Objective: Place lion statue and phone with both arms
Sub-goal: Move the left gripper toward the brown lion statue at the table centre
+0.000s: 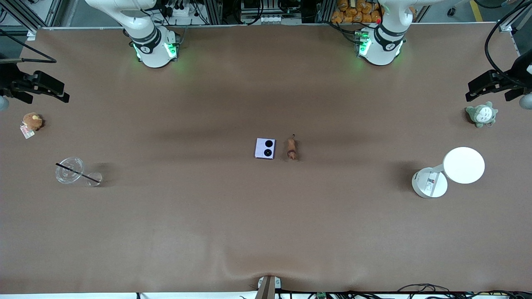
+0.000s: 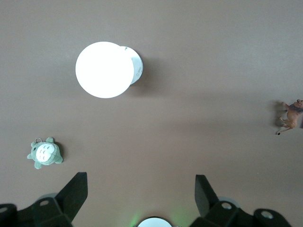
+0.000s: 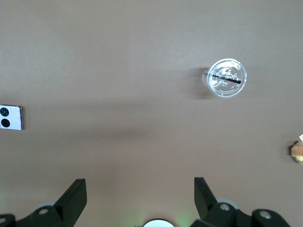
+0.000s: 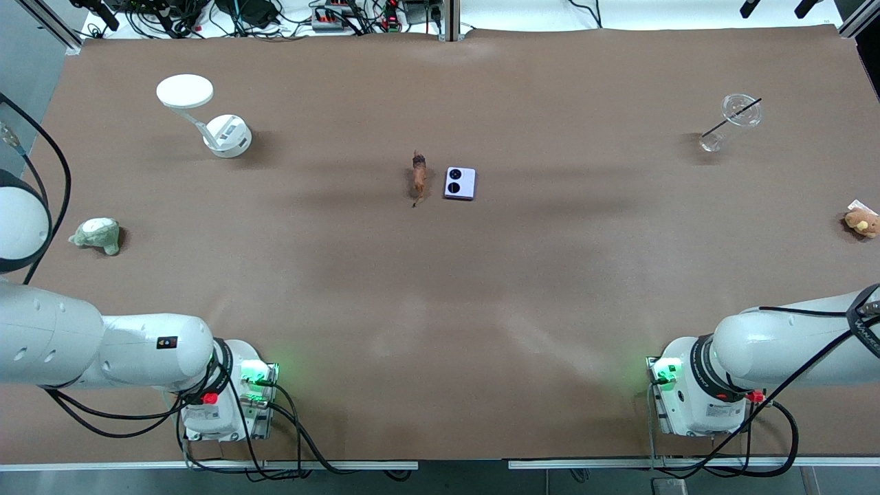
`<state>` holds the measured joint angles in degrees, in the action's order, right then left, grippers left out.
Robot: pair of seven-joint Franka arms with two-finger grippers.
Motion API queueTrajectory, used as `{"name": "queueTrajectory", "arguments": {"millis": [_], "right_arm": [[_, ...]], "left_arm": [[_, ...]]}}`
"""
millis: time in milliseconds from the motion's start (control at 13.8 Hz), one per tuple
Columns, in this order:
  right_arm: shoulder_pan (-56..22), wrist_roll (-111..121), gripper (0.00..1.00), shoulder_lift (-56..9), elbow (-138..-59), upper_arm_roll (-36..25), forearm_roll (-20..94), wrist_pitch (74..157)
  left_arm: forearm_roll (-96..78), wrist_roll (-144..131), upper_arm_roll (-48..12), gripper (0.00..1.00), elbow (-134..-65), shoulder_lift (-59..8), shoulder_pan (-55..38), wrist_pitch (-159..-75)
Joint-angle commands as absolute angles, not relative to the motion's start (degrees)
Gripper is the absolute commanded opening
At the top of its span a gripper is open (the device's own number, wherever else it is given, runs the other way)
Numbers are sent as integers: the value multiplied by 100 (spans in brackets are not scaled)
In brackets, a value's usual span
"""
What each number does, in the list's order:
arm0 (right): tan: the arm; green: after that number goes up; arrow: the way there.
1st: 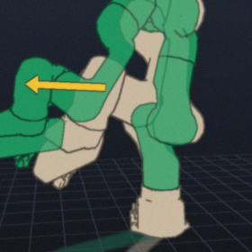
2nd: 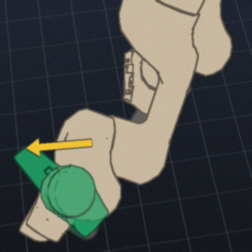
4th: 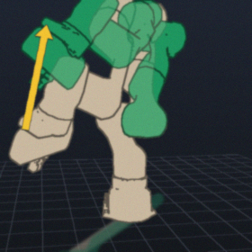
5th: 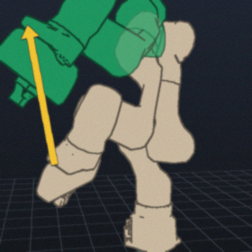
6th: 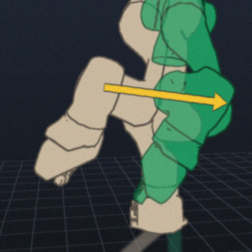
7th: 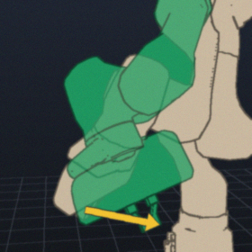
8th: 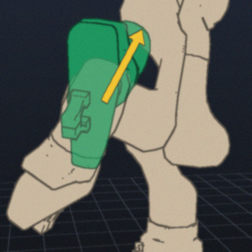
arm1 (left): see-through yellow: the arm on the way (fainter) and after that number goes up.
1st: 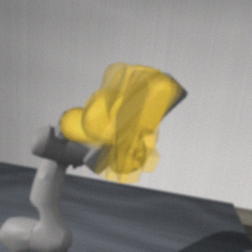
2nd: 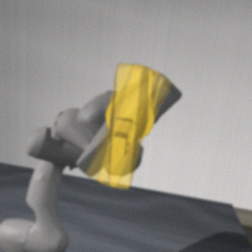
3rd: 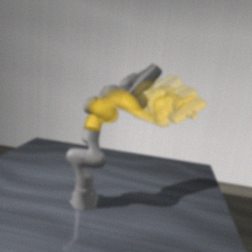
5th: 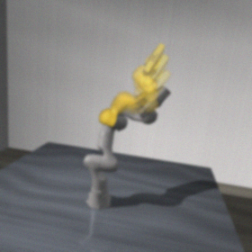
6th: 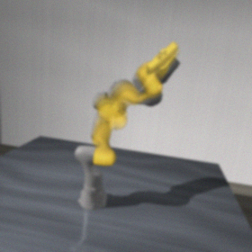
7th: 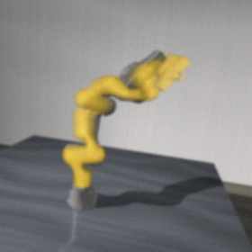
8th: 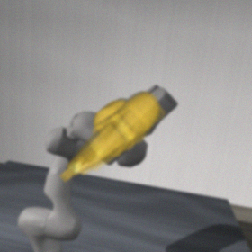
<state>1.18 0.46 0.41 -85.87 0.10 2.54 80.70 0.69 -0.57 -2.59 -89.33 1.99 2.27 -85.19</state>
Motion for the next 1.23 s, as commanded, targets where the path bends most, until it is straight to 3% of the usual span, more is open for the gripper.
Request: {"name": "queueTrajectory", "arguments": {"millis": [0, 650, 1156], "right_arm": [[202, 97, 100, 158, -8604, 70, 264, 7963], [202, 62, 100, 167, -8604, 70, 264, 7805], [71, -52, 100, 114, -8561, 97, 272, 7866]], "left_arm": [[-9, -150, -272, 100, -8789, 149, 237, -8385], [18, -210, -518, 100, -9271, 53, 193, -8103], [-17, -290, -1081, 100, -9009, -860, 105, -8489]]}}
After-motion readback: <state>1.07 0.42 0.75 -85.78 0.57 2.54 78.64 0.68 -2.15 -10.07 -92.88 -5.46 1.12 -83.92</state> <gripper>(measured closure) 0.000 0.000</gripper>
